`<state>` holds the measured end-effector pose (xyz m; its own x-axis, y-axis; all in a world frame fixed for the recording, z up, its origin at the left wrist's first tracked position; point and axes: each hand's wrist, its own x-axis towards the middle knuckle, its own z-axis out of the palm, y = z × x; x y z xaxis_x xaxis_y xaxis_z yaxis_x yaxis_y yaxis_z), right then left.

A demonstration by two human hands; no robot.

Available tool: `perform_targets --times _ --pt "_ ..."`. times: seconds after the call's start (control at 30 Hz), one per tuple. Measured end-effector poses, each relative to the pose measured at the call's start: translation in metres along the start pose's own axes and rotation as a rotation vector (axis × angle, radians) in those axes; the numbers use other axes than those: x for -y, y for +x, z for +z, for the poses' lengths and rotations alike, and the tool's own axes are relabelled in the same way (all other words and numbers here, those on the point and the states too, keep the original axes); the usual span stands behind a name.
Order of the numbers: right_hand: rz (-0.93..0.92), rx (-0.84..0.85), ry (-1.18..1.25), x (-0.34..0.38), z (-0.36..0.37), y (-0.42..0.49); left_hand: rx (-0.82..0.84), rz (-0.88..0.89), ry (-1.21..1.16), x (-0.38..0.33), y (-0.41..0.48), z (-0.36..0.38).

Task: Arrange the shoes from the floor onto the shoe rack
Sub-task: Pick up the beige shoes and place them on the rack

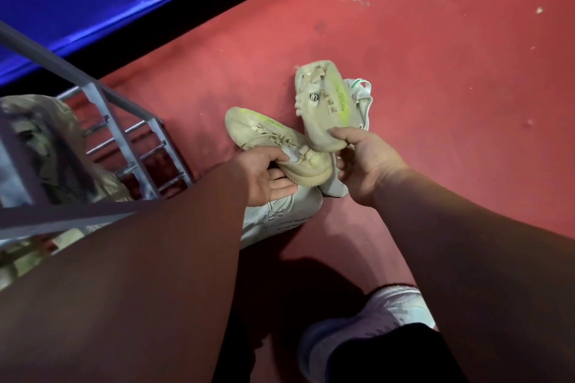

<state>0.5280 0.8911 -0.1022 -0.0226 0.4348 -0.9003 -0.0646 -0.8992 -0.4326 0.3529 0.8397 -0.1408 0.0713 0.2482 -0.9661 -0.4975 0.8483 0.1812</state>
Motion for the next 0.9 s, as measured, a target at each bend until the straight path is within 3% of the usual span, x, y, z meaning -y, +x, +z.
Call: perform_targets --times 0.23,0.43,0.53,0.7,0.9 --pt "0.031 -0.068 0.064 -0.007 -0.003 0.002 -0.147 0.102 -0.129 -0.003 0.003 -0.01" --pt "0.041 -0.078 0.072 -0.008 -0.001 0.005 -0.458 0.421 -0.083 -0.022 0.002 -0.024" --pt "0.044 -0.08 0.063 -0.01 -0.001 0.005 -0.347 0.566 -0.146 -0.032 -0.005 -0.02" --pt "0.077 -0.081 0.018 -0.012 -0.001 0.006 -0.19 0.594 -0.151 -0.043 -0.009 -0.016" --pt "0.104 -0.094 -0.017 -0.016 -0.002 0.0 -0.439 0.72 0.086 -0.055 -0.008 -0.01"
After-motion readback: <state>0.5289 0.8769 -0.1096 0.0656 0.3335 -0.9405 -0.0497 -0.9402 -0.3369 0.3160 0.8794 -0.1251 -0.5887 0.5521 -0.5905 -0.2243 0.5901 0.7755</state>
